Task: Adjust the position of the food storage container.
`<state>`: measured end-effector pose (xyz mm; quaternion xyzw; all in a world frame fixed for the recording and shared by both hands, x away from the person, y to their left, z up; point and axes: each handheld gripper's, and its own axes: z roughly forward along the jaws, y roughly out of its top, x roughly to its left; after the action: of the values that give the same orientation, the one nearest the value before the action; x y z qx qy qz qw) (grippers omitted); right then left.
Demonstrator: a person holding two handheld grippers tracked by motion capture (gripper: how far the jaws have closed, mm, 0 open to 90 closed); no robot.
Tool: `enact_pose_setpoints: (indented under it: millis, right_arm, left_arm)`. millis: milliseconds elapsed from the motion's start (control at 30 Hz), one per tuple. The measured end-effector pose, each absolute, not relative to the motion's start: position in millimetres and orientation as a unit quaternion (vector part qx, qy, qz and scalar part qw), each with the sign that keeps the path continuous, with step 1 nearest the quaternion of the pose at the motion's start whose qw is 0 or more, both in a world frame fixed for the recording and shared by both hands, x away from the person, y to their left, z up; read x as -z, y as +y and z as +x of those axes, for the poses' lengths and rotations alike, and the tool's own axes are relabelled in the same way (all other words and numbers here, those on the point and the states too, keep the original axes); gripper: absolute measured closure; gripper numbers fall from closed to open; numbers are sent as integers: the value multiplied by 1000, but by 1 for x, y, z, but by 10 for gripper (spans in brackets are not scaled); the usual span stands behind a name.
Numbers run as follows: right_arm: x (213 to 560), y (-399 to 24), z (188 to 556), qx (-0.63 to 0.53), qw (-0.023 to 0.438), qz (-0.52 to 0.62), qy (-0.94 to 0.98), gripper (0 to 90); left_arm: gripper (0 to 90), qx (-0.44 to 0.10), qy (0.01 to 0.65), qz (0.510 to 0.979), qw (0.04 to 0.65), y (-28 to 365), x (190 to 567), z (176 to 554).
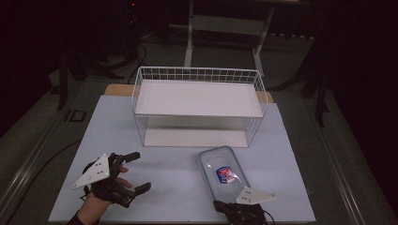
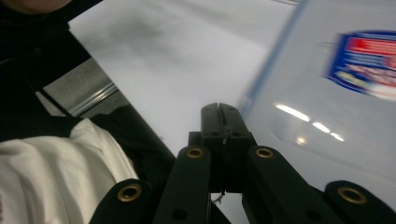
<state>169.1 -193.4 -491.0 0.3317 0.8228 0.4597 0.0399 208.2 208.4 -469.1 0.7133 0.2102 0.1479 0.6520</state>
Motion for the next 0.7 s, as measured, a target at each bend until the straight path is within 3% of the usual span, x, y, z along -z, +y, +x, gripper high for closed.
enact_pose_setpoints:
  millis: [367, 700]
  right_arm:
    - [497, -174, 173, -425, 50, 330, 842, 900]
    - [495, -210, 170, -413, 76, 365, 831, 900]
  left_arm:
    - [3, -146, 210, 713, 653, 208, 470, 209]
    - [3, -144, 209, 715, 652, 207, 470, 208]
